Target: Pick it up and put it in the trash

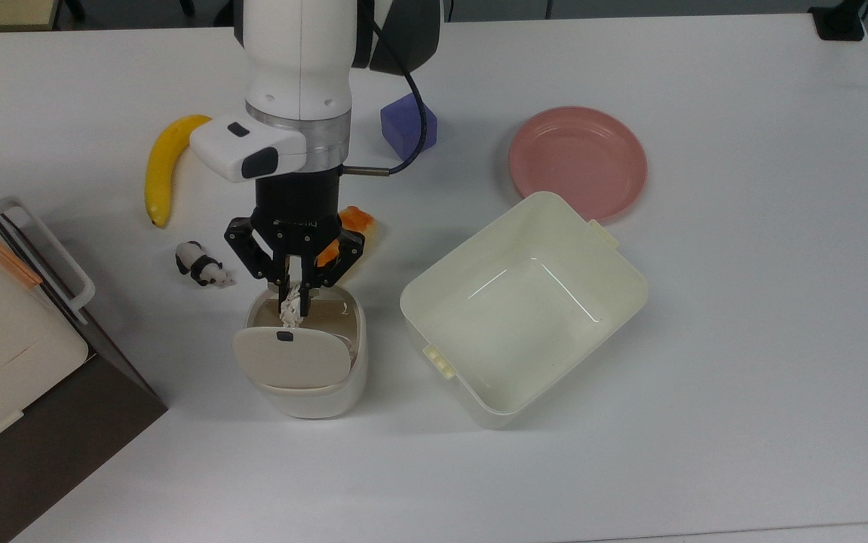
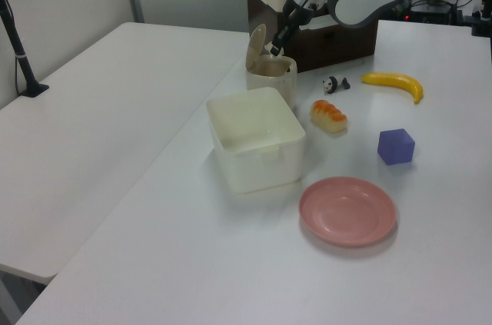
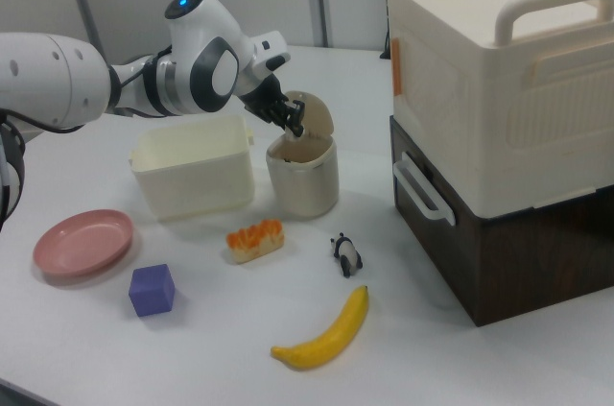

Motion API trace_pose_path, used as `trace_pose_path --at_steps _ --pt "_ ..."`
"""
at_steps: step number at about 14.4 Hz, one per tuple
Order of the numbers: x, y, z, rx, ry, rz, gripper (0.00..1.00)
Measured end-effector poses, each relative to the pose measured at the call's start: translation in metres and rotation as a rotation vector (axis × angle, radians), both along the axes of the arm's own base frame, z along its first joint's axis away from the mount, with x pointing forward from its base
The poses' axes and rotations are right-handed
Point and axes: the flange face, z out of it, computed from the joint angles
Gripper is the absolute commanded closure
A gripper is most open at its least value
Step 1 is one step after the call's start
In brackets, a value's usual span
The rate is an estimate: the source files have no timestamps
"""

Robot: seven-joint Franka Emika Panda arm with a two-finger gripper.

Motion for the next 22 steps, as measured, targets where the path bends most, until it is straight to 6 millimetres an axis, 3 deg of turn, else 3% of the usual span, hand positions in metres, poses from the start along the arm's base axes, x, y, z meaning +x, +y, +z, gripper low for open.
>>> trace_pose_path --at_steps 2,3,9,12,15,22 --pt "0.001 -0.001 -0.004 -0.001 0.005 -0.003 0.21" --pt "0.002 -0.001 -0.006 -0.004 0.007 -0.001 0.0" --pt "0.0 0.0 -0.016 -0.031 0.059 0.003 0.0" --pt "-0.016 0.003 -0.011 -0.066 0.211 0.004 0.0" --pt "-0.038 0.009 0.019 -0.077 0.317 0.002 0.0" --pt "-0.081 0.01 0.113 -0.003 0.397 -0.004 0.0"
